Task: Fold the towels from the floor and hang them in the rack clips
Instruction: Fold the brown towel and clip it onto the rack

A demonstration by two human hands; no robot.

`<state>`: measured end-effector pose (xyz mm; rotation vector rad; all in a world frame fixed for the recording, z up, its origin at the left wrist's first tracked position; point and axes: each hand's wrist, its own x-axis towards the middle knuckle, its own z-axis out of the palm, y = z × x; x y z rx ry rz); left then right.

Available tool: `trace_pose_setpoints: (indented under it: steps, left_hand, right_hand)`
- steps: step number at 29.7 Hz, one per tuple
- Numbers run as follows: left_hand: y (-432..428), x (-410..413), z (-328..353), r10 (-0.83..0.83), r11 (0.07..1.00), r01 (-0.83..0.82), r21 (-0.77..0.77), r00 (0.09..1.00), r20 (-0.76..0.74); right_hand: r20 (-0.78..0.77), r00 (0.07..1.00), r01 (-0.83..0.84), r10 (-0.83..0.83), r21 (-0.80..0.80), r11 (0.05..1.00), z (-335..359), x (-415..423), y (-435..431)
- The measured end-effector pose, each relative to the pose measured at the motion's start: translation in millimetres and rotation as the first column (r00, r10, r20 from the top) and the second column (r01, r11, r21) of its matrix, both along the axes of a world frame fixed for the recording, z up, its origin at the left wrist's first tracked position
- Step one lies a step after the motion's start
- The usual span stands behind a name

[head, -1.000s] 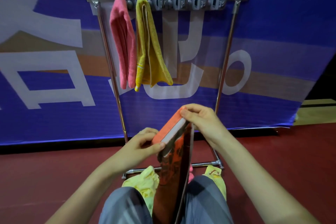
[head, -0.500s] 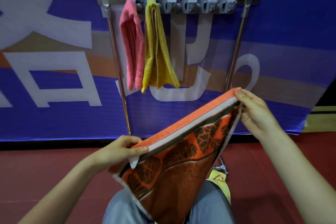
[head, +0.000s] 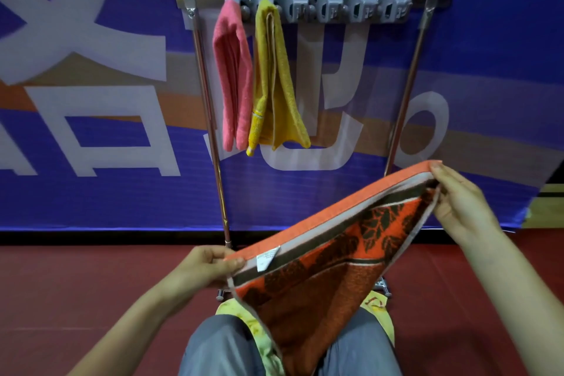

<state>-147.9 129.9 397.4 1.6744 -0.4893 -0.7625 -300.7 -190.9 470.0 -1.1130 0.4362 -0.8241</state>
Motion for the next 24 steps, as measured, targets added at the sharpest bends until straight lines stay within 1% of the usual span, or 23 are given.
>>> trace_pose_setpoints:
  steps: [3,6,10,12,14,17,19,21,24]
  left_hand:
    - [-8.3,-7.8,2.5,0.115,0.991,-0.116,-0.072,0.993,-0.02]
    - [-22.7,-15.4,4.0,0.15,0.982,-0.153,-0.109,0.988,-0.03]
    - [-50.3,-31.4,9.2,0.187,0.963,-0.196,-0.185,0.98,-0.065]
    - [-62.4,-42.1,10.8,0.188,0.954,-0.205,-0.219,0.977,-0.098]
    - [-69.5,-51.1,11.1,0.182,0.952,-0.204,-0.23,0.977,-0.11]
    - [-71.3,-58.3,11.3,0.199,0.944,-0.227,-0.239,0.971,-0.136]
    - [-69.2,-59.6,10.5,0.218,0.939,-0.248,-0.239,0.965,-0.146]
    - [-67.3,-59.8,9.5,0.207,0.945,-0.221,-0.239,0.975,-0.085]
    - [-62.8,-57.6,10.0,0.179,0.949,-0.172,-0.263,0.984,0.002]
  right_hand:
    - [-0.051,0.999,0.009,-0.009,0.004,1.0,-8.4,-3.2,7.6]
    - [-0.174,0.985,-0.001,-0.006,-0.044,0.999,-21.6,1.0,28.9]
    - [-0.277,0.96,-0.095,0.025,-0.244,0.965,-41.4,14.7,78.1]
    - [-0.269,0.958,-0.188,0.103,-0.312,0.931,-53.1,20.7,109.2]
    - [-0.273,0.952,-0.239,0.14,-0.372,0.897,-66.0,25.3,134.1]
    - [-0.252,0.963,-0.199,0.09,-0.449,0.871,-79.3,29.6,152.0]
    - [-0.225,0.971,-0.177,0.083,-0.437,0.882,-82.4,30.4,159.8]
    - [-0.204,0.97,-0.21,0.135,-0.412,0.887,-83.5,29.7,168.4]
    - [-0.214,0.947,-0.309,0.238,-0.416,0.855,-87.4,28.7,178.3]
